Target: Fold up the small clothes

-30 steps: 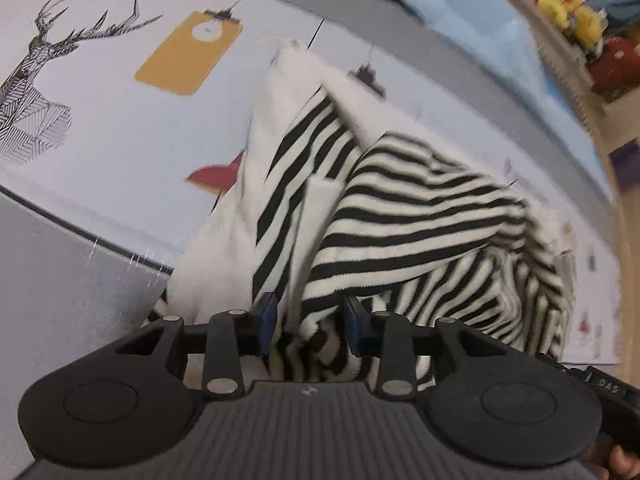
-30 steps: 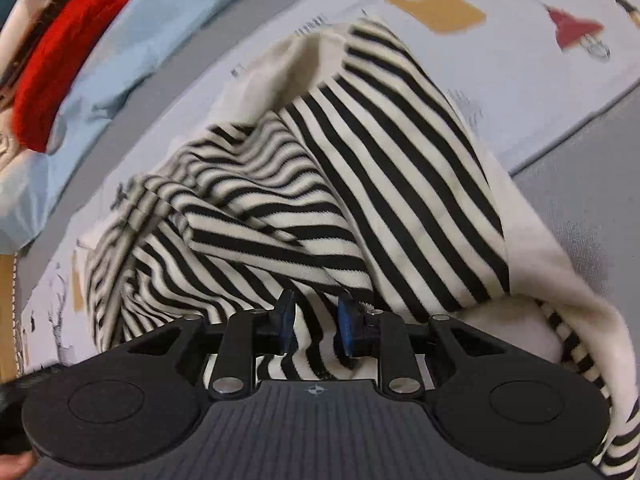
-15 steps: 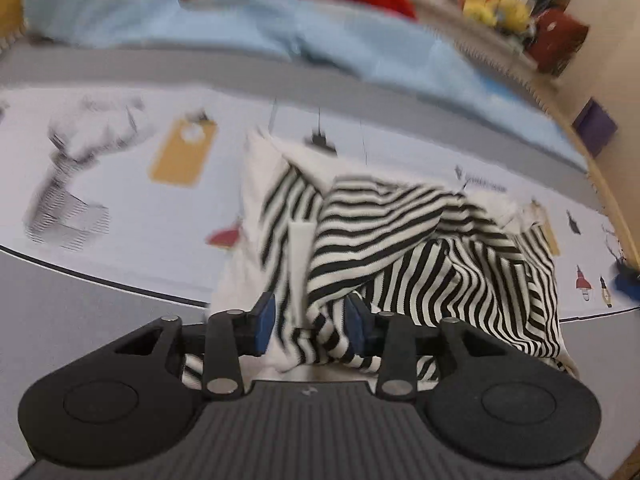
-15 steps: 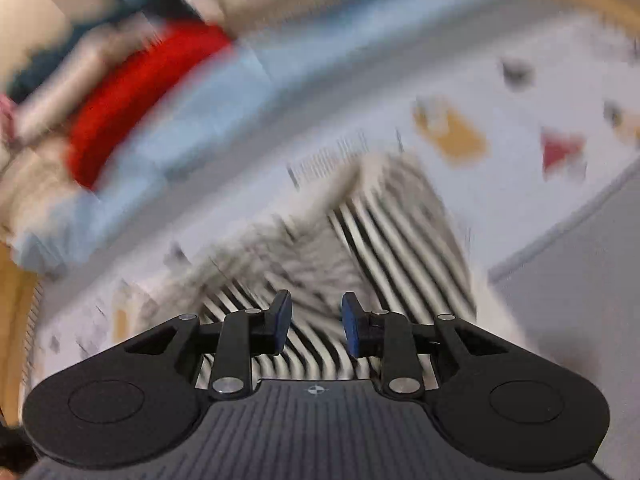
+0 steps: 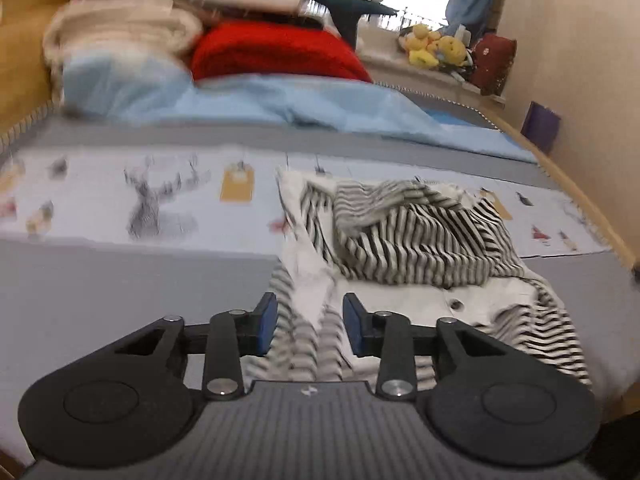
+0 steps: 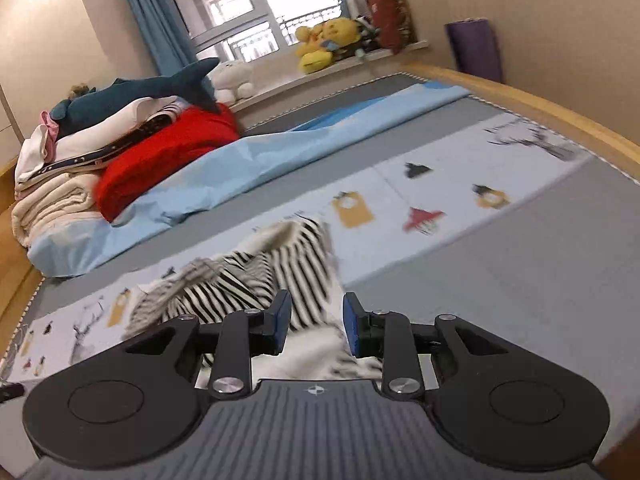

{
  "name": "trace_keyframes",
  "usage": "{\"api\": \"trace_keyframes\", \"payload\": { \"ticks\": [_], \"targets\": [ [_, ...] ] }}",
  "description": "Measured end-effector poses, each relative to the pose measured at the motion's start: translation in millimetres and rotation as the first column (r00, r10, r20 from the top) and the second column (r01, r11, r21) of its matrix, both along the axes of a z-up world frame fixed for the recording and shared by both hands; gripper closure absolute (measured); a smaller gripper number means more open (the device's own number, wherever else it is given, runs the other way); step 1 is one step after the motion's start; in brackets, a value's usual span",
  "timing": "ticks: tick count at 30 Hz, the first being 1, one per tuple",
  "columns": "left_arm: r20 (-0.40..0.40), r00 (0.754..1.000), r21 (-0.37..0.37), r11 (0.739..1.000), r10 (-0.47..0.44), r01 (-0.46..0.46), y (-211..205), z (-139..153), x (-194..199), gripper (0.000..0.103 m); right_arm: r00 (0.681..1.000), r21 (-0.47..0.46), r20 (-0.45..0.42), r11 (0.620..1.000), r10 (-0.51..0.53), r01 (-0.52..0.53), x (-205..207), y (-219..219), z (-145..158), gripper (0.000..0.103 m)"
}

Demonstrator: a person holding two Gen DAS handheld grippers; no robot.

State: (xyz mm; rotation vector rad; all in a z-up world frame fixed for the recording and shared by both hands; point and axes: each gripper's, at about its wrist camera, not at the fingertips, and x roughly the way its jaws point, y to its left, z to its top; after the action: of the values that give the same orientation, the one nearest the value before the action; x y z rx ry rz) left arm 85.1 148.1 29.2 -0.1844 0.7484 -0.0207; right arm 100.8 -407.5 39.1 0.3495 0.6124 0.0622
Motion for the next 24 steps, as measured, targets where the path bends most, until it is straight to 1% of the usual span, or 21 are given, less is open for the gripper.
{"api": "trace_keyframes", "payload": {
  "ticks": [1, 2, 3, 4, 5, 6, 8, 11, 13, 14, 16, 17, 19, 21, 22, 24],
  "targets": [
    [0.02, 1.0, -0.011, 1.0, 0.005, -0.005, 1, -2, -5, 0.069, 1.0, -0.002, -0.001, 1.0, -0.004, 0.004, -13, -6, -12, 0.074],
    [0.023, 1.0, -0.019, 1.0, 0.008, -0.007, 1, -7, -8, 0.069, 0.999, -0.006, -0.036, 1.0, -0.013, 0.013, -16, -5, -25, 0.074],
    [0.012, 1.0, -0.025, 1.0, 0.014, -0.013, 2, -12, -9, 0.069, 0.996, 0.011, -0.081, 0.999, -0.029, 0.03, -13, -3, -35, 0.077],
    [-0.008, 1.0, -0.024, 0.999, 0.02, -0.021, 2, -17, -6, 0.069, 0.996, 0.051, -0.084, 0.998, -0.036, 0.041, -17, -9, -40, 0.078],
    [-0.032, 0.999, -0.016, 1.0, 0.02, -0.02, 1, -22, -4, 0.069, 0.995, 0.071, -0.095, 0.997, -0.033, 0.04, -17, -12, -43, 0.078],
    [-0.049, 0.999, -0.02, 1.0, 0.015, -0.016, 3, -25, 0, 0.069, 0.993, 0.072, -0.112, 0.997, -0.028, 0.037, -16, -13, -46, 0.078],
    [-0.106, 0.994, -0.051, 0.999, 0.003, -0.009, 6, -35, 6, 0.069, 0.987, 0.063, -0.159, 0.997, -0.025, 0.036, -14, -13, -55, 0.077],
    [-0.189, 0.982, -0.094, 0.995, 0.007, -0.025, 11, -48, 13, 0.069, 0.97, 0.091, -0.244, 0.996, 0.008, 0.015, -7, -13, -69, 0.077],
    [-0.254, 0.967, -0.125, 0.991, 0.021, -0.055, 15, -60, 18, 0.067, 0.949, 0.085, -0.313, 0.996, 0.032, -0.005, -5, -7, -79, 0.076],
    [-0.293, 0.955, -0.147, 0.986, 0.037, -0.083, 19, -67, 20, 0.065, 0.936, 0.074, -0.35, 0.997, 0.044, -0.019, -3, -3, -85, 0.076],
    [-0.367, 0.928, -0.173, 0.975, 0.065, -0.137, 25, -81, 26, 0.06, 0.909, 0.056, -0.411, 0.997, 0.068, -0.049, 2, 8, -97, 0.071],
    [-0.396, 0.915, -0.182, 0.969, 0.08, -0.164, 28, -86, 28, 0.057, 0.893, 0.039, -0.443, 0.997, 0.076, -0.066, 4, 14, -103, 0.069],
    [-0.432, 0.895, -0.197, 0.957, 0.111, -0.214, 35, -95, 30, 0.053, 0.87, 0.006, -0.485, 0.995, 0.089, -0.098, 6, 24, -111, 0.066],
    [-0.459, 0.876, -0.21, 0.941, 0.145, -0.266, 42, -100, 31, 0.045, 0.852, -0.024, -0.514, 0.992, 0.098, -0.128, 9, 32, -117, 0.063],
    [-0.47, 0.868, -0.212, 0.934, 0.161, -0.288, 44, -102, 31, 0.044, 0.844, -0.033, -0.527, 0.99, 0.098, -0.136, 10, 35, -120, 0.059],
    [-0.491, 0.852, -0.202, 0.926, 0.185, -0.318, 47, -106, 33, 0.043, 0.828, -0.046, -0.552, 0.988, 0.095, -0.144, 13, 39, -124, 0.057]
  ]
}}
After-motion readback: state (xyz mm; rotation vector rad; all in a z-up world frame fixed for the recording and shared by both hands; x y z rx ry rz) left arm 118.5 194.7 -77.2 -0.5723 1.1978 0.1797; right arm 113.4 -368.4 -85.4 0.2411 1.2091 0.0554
